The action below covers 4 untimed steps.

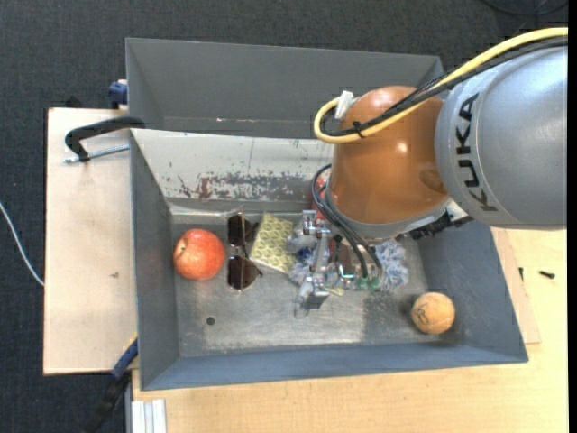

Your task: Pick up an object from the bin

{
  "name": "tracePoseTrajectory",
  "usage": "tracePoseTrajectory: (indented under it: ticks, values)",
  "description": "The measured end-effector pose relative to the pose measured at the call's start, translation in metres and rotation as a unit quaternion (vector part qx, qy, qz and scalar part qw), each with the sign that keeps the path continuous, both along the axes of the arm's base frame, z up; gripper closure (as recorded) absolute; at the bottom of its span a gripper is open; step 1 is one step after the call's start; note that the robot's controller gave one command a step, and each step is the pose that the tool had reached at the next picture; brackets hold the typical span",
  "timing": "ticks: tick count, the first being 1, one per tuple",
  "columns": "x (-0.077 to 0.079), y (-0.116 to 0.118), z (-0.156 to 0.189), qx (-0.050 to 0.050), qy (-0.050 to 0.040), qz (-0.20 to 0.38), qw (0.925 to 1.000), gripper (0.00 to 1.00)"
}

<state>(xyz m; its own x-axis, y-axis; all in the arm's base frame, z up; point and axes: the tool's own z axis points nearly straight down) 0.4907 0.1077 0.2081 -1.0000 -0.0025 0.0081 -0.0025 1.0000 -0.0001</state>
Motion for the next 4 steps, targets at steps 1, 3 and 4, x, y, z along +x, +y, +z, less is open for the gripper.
tracePoseTrajectory:
  ticks: [1,3,4]
  values:
    - [0.001,-0.001,0.004,0.001,-0.0036,-0.001,1.0,0.0]
    - [0.052,-0.068,-0.11,0.001,-0.0063,-0.038,0.9993,0.0]
    - [0.076,-0.091,-0.125,0.003,-0.0082,-0.043,0.999,0.0]
